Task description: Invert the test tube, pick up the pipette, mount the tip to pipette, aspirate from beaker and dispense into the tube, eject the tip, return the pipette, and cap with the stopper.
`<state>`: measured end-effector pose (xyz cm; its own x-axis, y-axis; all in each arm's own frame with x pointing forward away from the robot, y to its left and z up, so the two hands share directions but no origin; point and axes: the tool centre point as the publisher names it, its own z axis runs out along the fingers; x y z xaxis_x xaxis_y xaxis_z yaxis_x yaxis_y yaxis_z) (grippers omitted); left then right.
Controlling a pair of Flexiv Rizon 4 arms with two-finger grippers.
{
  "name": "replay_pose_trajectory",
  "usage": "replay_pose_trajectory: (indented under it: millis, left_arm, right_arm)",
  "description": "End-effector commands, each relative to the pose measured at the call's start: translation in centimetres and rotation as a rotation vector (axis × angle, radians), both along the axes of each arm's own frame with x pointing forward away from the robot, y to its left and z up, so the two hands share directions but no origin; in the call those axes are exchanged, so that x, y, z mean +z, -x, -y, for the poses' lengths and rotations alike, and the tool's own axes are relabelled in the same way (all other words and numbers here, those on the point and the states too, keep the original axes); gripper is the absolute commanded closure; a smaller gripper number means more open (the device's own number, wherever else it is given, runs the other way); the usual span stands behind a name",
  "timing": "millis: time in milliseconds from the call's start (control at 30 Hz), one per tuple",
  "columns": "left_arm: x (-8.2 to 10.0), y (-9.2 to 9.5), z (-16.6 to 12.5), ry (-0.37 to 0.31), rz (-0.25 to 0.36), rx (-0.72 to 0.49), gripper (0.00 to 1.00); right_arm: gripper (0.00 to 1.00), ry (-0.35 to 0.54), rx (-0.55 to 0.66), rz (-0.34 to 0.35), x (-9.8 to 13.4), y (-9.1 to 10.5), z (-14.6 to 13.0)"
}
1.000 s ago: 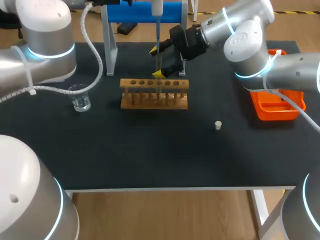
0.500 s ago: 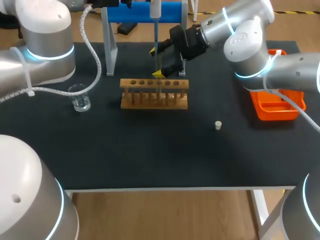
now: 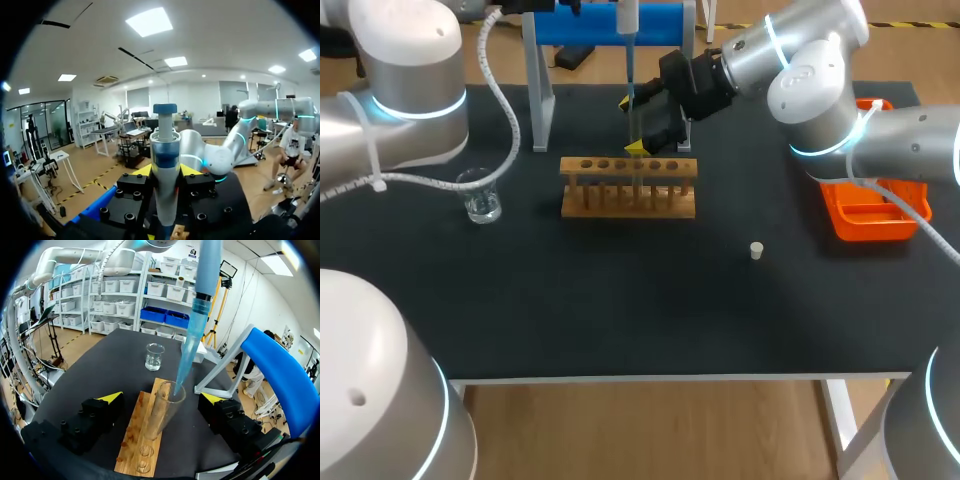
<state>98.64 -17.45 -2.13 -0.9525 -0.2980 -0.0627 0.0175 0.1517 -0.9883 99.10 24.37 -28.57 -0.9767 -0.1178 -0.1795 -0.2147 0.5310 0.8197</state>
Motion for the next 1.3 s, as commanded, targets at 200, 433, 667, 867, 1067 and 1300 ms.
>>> replay_pose_trajectory:
  millis: [200,433,667,867,1067,1300]
  left_arm:
    - [-0.32,-0.22,0.03,0.058,0.012,-0.005,1.00]
    - [-0.24,-0.25,0.03,0.097,0.016,-0.039,1.00]
    - [-0.34,0.06,0.17,0.099,-0.010,-0.088,1.00]
    - [-0.44,0.29,0.43,0.074,-0.026,-0.122,1.00]
    - [-0.37,0.42,0.47,0.026,-0.023,-0.123,1.00]
    - [-0.35,0.44,0.53,0.012,0.006,-0.113,1.00]
  right_arm:
    - [0.00,0.002,0.001,-0.001,0.07,0.01,0.07]
    - [0.00,0.002,0.001,-0.001,0.07,0.01,0.07]
    - [0.00,0.002,0.001,-0.001,0.07,0.01,0.07]
    - [0.00,0.002,0.001,-0.001,0.07,0.01,0.07]
    - [0.00,0.002,0.001,-0.001,0.07,0.01,0.07]
    - [0.00,0.002,0.001,-0.001,0.07,0.01,0.07]
